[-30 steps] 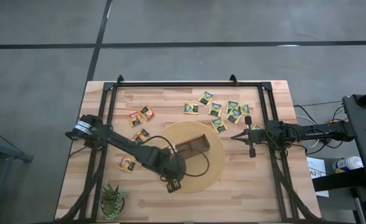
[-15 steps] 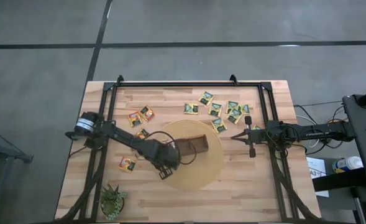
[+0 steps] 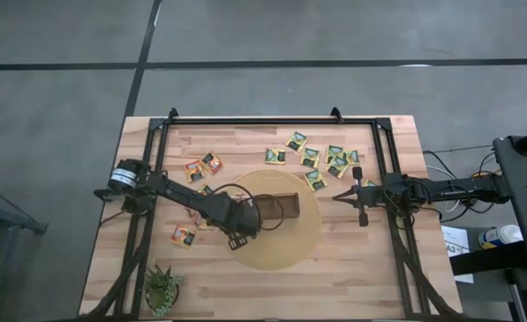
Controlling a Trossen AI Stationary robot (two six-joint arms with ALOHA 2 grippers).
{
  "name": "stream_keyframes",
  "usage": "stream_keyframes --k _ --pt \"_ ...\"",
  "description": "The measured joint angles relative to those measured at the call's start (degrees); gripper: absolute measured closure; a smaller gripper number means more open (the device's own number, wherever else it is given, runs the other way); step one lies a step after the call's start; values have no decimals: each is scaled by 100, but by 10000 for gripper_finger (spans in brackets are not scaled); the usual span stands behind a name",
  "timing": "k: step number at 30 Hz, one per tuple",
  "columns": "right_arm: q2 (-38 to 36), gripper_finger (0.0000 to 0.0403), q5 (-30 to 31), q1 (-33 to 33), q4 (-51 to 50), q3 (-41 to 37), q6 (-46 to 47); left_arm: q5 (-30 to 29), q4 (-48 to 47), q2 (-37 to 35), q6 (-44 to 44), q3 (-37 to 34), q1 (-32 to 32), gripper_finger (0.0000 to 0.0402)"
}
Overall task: Pick & Place Tea
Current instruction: Adjust the wooden organizer, then put the orange tea bag into the middle section of the wooden organizer
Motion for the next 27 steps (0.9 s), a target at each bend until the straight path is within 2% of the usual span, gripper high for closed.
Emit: stream_keyframes --k 7,10,14,19,23,27 --pt "0 394 -1 0 0 0 0 -13 -872 -9 21 441 -24 402" --pt "0 394 1 0 -2 0 0 141 -1493 -13 -31 805 -115 402" --pt "0 394 1 0 0 2 0 62 -2364 -18 -201 1241 -279 402" --pt "0 394 0 0 -2 1 0 -4 -2655 -24 -371 1446 -304 399" --pt "0 394 1 0 0 1 0 204 -2678 -24 -303 1460 -304 378" --pt "0 394 0 1 -2 1 0 547 -2676 -24 -408 1460 -325 330"
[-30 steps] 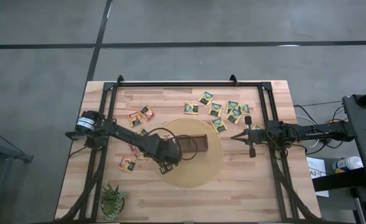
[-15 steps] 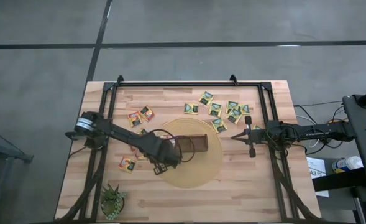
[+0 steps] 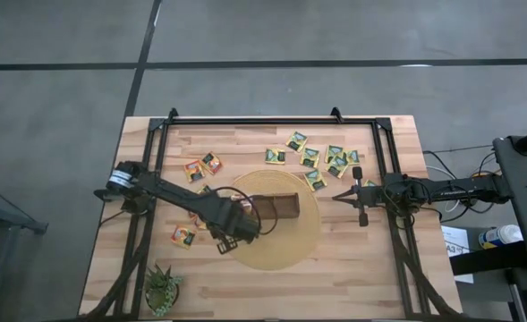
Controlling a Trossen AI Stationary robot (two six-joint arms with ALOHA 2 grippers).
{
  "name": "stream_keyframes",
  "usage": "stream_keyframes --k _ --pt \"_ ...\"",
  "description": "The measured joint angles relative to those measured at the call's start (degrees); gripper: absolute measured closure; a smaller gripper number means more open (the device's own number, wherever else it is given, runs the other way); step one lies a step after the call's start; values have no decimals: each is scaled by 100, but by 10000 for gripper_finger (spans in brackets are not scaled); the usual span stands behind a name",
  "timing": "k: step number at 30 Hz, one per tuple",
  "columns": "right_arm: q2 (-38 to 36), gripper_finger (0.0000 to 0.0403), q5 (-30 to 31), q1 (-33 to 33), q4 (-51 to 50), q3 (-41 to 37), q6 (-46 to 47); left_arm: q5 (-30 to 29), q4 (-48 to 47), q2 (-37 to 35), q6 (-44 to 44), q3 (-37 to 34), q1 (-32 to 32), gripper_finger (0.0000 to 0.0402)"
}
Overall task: Pick & Place Tea
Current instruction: Put the orange tea bag into the middle section of the wooden organizer
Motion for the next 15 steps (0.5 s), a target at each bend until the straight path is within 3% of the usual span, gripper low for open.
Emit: stream_keyframes --k 9,15 --pt "0 394 -1 -1 2 -1 0 726 -793 -4 -2312 -82 -248 207" --pt "1 394 0 1 0 1 0 879 -662 -206 -3347 -350 -567 186"
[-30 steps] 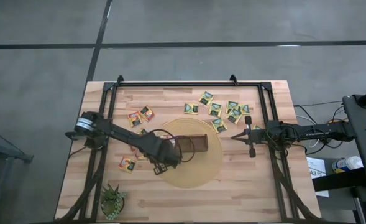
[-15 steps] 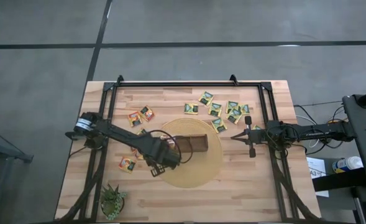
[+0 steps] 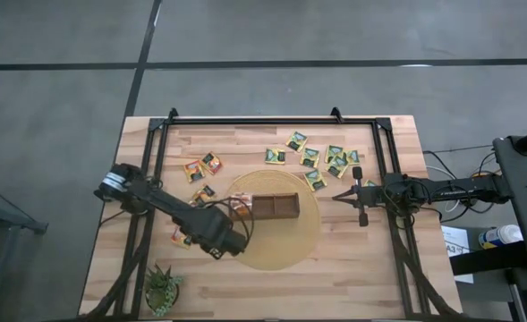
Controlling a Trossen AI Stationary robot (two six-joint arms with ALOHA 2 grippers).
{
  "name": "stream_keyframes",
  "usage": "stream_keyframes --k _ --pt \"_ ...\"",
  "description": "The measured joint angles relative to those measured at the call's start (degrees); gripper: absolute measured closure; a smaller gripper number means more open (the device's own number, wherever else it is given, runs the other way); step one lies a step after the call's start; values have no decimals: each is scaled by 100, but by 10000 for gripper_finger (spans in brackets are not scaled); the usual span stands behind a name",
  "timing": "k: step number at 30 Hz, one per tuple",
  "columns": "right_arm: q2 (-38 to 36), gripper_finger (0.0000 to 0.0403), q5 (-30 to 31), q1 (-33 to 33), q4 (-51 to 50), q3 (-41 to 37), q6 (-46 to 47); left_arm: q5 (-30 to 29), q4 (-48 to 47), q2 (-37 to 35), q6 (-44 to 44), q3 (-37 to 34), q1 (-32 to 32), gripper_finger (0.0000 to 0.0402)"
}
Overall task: Pick & Place Tea
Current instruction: Put the orange tea bag into the middle section of the wooden organizer
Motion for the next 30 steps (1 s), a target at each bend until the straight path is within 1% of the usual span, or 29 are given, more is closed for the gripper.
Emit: stream_keyframes --k 4,7,9,13,20,23,28,30 --pt "-2 394 1 0 0 0 0 -4 358 -243 -628 -262 -95 186" --pt "2 394 1 0 0 0 0 36 624 -424 -901 -544 -151 186" --pt "3 394 1 0 0 -1 0 164 704 -500 -1025 -791 -176 186" --pt "-1 394 -1 0 1 -2 0 451 1023 -684 -1083 -1361 -207 186" --pt "-3 394 -1 0 0 0 0 436 2271 -894 -1176 -2406 -190 186" --pt "-3 394 -1 -1 1 -1 0 560 2610 -916 -1216 -2842 -200 186" --pt "-3 394 1 -2 2 -2 0 760 3679 -952 -1214 -3463 -194 186" --pt "-3 394 1 -2 2 -2 0 833 3927 -961 -1221 -3627 -187 187"
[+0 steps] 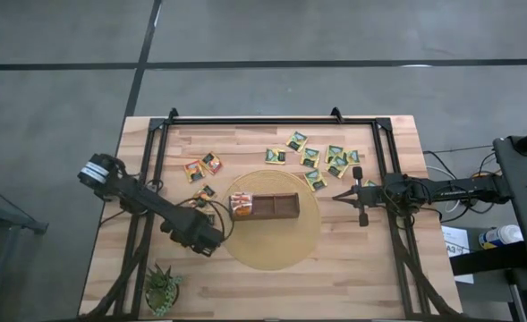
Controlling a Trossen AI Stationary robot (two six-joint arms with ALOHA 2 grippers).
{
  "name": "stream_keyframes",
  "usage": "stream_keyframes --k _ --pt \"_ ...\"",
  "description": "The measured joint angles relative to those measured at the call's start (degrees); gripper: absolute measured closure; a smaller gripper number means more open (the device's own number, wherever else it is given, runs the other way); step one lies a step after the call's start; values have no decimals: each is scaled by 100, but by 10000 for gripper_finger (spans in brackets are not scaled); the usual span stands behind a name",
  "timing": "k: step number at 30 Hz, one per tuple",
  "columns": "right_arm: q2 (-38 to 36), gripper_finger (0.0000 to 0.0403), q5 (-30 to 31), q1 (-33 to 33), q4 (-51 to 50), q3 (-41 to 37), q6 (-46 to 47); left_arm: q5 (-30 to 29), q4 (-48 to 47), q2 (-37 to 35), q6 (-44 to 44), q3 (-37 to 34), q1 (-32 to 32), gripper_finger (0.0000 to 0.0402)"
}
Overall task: Pick & Place Tea
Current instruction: Put the orange tea bag into the middle section of the wooden organizer
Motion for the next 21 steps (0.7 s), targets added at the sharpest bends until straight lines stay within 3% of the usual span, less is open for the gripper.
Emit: stream_keyframes --k 5,12,21 --pt "-2 394 0 2 -2 0 0 184 249 0 -41 -153 0 228" --pt "-2 394 0 1 0 1 0 327 420 -37 39 -126 -9 381" --pt "-4 394 0 2 -2 0 0 223 490 -169 346 254 -24 401"
